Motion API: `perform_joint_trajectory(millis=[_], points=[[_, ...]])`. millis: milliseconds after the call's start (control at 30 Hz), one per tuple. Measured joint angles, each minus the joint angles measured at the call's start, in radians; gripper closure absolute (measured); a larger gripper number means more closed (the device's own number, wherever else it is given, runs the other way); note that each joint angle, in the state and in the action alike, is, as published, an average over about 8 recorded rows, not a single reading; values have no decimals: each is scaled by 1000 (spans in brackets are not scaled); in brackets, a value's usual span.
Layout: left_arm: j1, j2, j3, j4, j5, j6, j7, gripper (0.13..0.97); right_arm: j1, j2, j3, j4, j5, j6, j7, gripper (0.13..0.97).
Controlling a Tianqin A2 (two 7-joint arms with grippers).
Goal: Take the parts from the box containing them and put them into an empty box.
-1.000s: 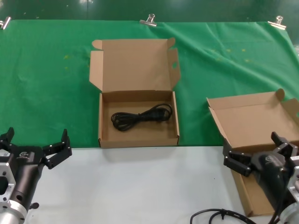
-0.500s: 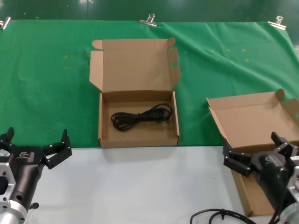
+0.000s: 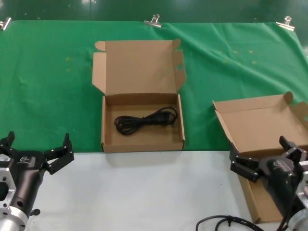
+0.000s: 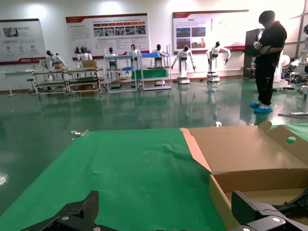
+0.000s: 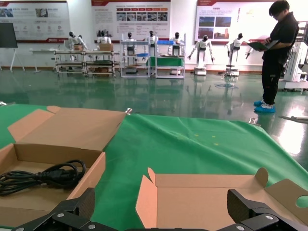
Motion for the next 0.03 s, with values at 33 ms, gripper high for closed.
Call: perform_joint_trajectory(millis=[33], points=[[0, 0, 0, 0, 0, 0, 0, 132, 0, 0, 0, 0, 0, 0, 0, 129]])
